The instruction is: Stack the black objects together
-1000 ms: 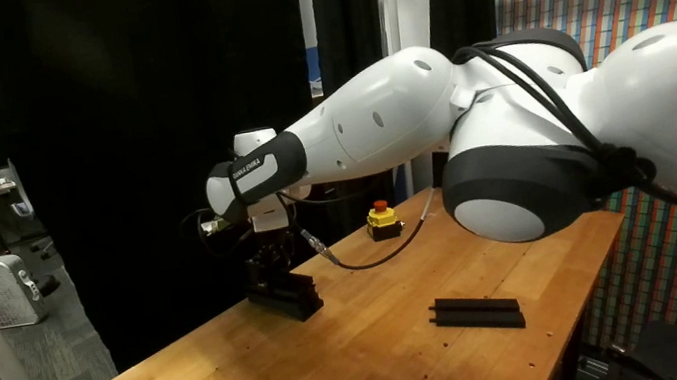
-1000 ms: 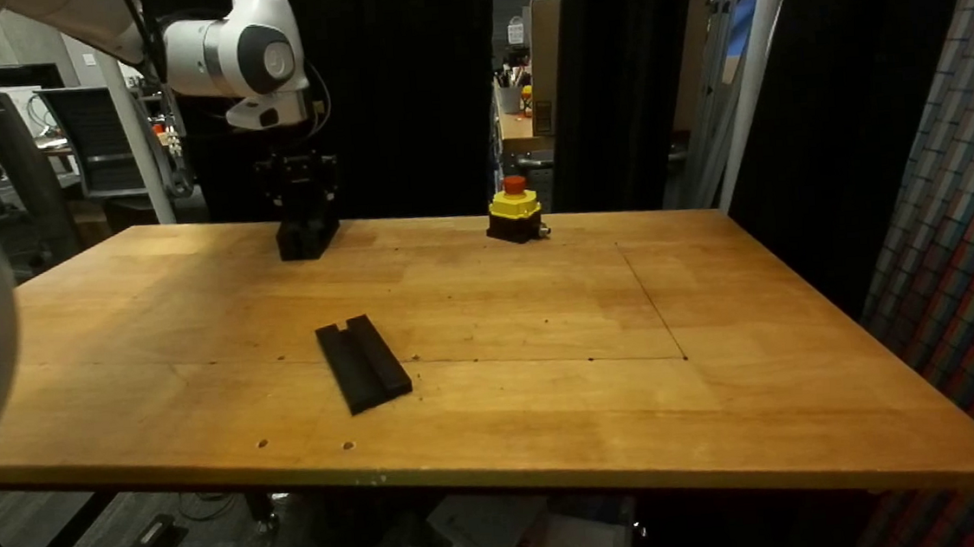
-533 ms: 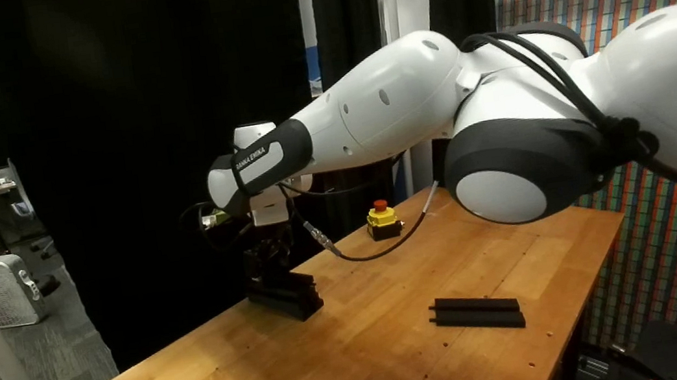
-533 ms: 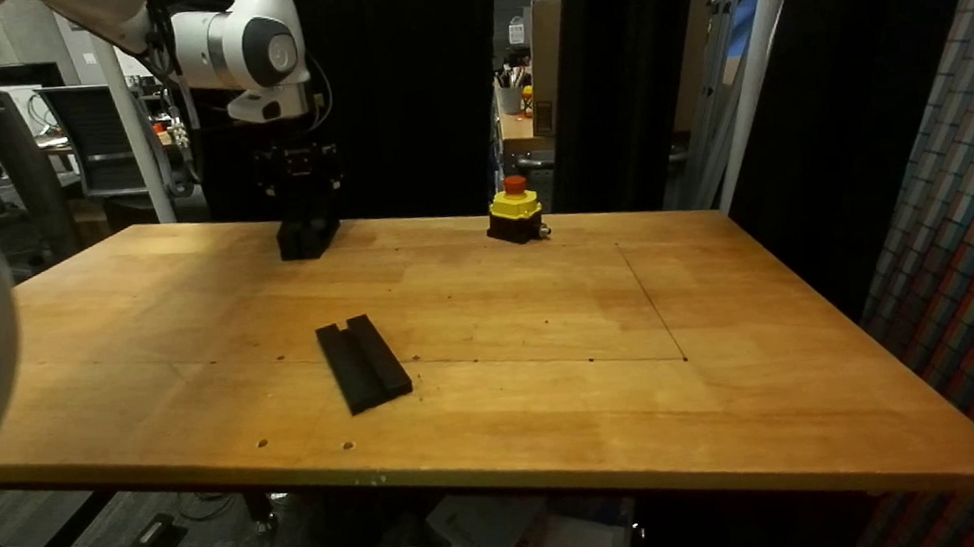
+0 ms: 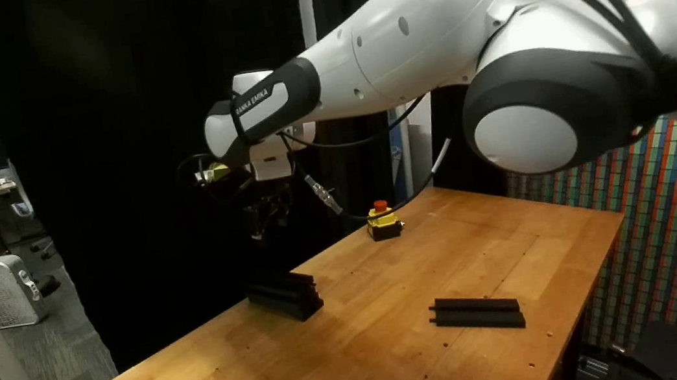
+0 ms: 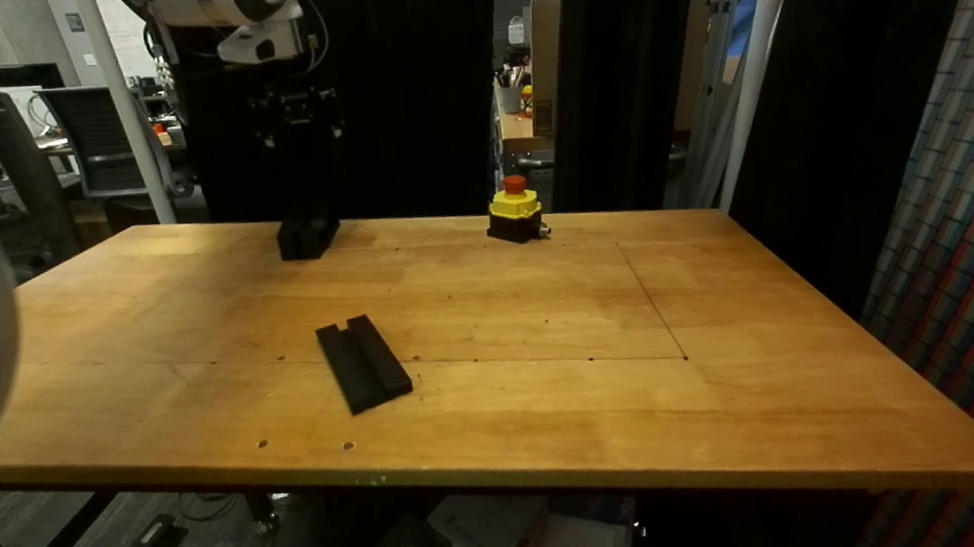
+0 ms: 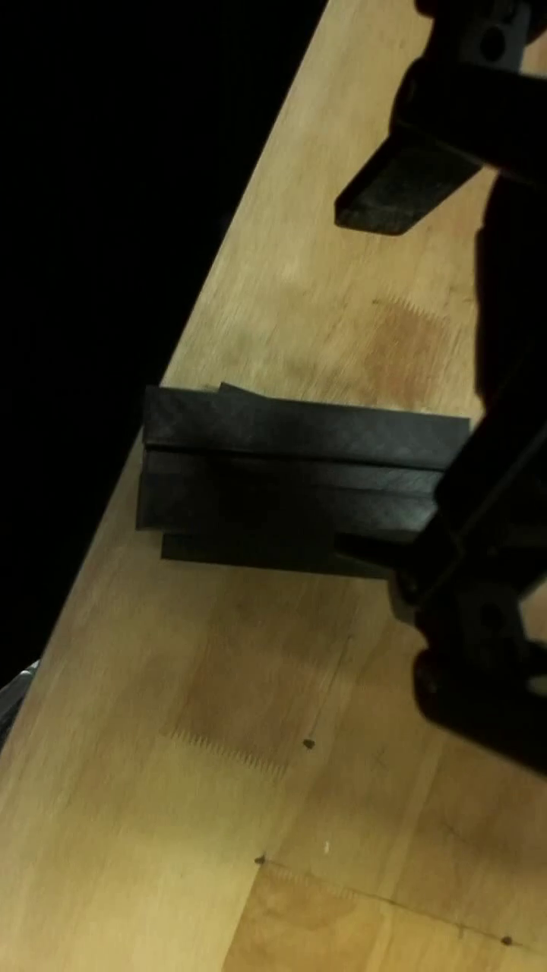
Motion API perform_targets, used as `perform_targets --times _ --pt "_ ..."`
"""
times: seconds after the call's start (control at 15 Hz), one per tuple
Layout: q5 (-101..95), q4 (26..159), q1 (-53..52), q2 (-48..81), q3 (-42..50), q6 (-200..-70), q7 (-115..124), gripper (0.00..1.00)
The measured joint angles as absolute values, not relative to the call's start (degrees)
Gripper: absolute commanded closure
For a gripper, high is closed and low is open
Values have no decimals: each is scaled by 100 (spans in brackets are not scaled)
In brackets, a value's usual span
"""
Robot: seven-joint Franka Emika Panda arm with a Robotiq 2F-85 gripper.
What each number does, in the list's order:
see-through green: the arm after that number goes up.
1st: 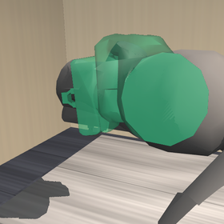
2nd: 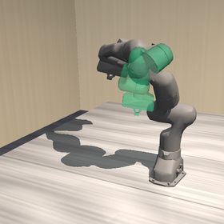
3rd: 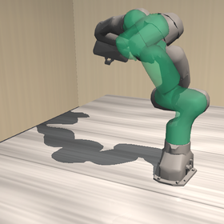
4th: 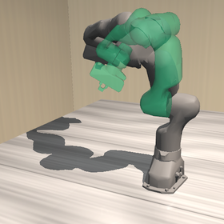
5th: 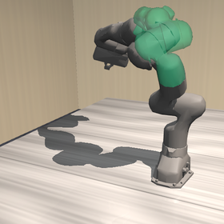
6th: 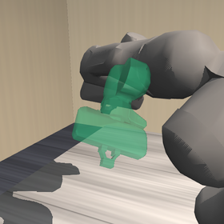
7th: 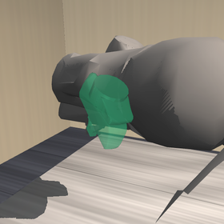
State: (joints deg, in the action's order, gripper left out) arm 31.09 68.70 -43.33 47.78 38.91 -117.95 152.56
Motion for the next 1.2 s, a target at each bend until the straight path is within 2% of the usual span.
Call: perform_targets --times 0.8,1.2 --pt "1090 10326 -6148 2109 4851 -12189 12496 0" --pt "-913 12147 -7310 519 5356 -12758 12900 0"
